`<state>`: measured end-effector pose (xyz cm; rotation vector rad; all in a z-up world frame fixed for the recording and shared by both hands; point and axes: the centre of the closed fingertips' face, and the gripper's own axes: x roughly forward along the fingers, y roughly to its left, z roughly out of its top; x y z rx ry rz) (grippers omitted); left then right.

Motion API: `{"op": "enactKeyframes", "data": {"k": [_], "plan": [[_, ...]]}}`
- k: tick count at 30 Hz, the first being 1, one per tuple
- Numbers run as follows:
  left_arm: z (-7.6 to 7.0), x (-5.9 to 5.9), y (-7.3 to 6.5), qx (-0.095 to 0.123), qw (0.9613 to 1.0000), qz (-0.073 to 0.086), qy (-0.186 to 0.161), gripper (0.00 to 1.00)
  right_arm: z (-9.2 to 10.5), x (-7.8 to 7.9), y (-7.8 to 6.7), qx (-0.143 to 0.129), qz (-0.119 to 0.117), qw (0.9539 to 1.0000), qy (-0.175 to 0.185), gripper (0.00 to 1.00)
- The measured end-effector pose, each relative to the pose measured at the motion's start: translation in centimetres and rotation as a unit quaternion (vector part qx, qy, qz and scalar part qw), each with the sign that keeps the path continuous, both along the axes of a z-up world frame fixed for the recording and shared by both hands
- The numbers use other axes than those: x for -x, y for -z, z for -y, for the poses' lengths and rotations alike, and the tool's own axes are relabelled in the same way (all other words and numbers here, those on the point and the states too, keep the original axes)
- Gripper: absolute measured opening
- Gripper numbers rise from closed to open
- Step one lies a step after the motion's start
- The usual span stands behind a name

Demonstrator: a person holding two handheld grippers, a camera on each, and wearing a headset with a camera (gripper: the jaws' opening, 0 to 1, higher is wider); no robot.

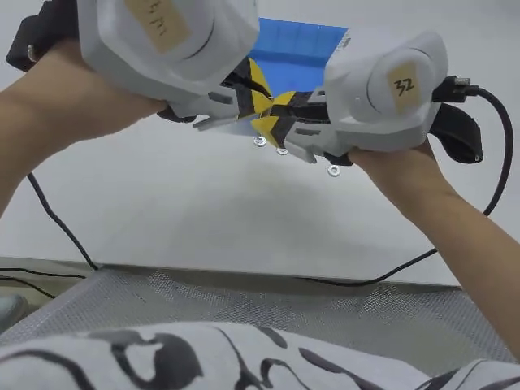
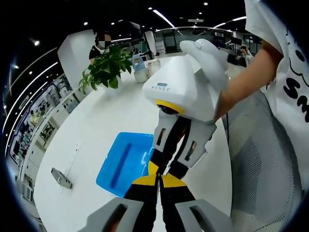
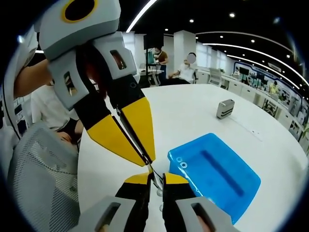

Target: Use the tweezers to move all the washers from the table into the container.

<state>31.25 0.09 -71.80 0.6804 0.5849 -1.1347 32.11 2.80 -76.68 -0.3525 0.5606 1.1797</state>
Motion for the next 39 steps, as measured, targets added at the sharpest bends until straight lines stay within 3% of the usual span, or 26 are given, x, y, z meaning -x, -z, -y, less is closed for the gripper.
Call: {"op": "enactKeyframes", "data": {"k": [6,10,30,35,39], "plan": [[-0.11,-0.07,0.43,-0.002,1.0000,-0.005,-0.002,0.00,0.03,0.06,0.51,0.005,-0.003,1.0000,-0.003,0.06],[-0.17,-0.19,0.44,0.000,1.0000,-0.004,-0.005,0.00,0.05,-0.02,0.48,-0.006,-0.008,1.0000,0.000,0.05],[0.10,0.09,-0.25,-0.018,0.9997,0.011,0.009,0.00,0.01,0.24,-0.29,0.009,0.025,0.9996,-0.008,0.02],[0.08,0.10,-0.16,-0.019,0.9997,0.010,0.009,0.00,-0.10,0.34,-0.23,0.007,0.015,0.9998,-0.011,0.03],[-0.07,0.45,-0.10,-0.017,0.9998,0.004,0.008,0.00,-0.13,0.60,0.02,0.006,-0.007,0.9999,-0.010,0.04]]}}
